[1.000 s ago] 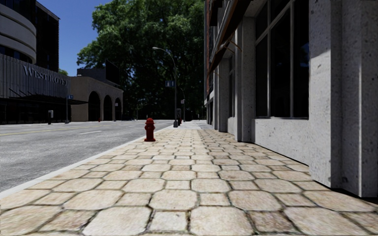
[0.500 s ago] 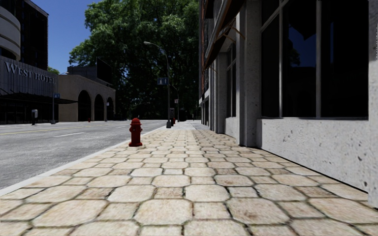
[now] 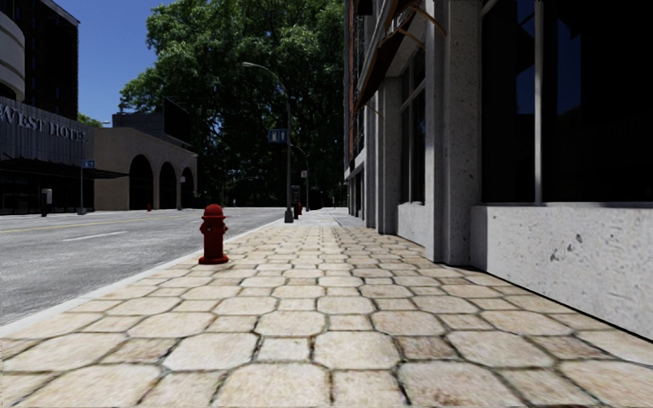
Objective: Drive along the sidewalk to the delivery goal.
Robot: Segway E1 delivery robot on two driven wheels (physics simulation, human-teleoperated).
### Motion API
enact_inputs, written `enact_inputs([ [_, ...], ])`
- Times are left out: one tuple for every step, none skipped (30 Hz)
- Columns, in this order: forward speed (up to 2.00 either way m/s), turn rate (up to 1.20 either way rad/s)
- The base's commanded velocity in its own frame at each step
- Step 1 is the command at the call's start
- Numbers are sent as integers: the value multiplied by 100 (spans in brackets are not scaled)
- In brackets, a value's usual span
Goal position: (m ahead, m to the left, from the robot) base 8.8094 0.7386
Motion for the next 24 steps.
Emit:
enact_inputs([
  [200, 0],
  [200, 0],
  [200, 0],
  [200, 0],
  [200, 0],
  [200, 0],
  [200, 0],
  [200, 0],
  [200, 0],
  [200, 0],
  [200, 0],
  [200, 0],
  [200, 0],
  [200, 0],
  [200, 0],
  [200, 0],
  [200, 0],
  [200, 0],
  [200, 0],
  [198, 0],
  [196, 0],
  [190, 0],
  [187, 0],
  [187, 0],
])
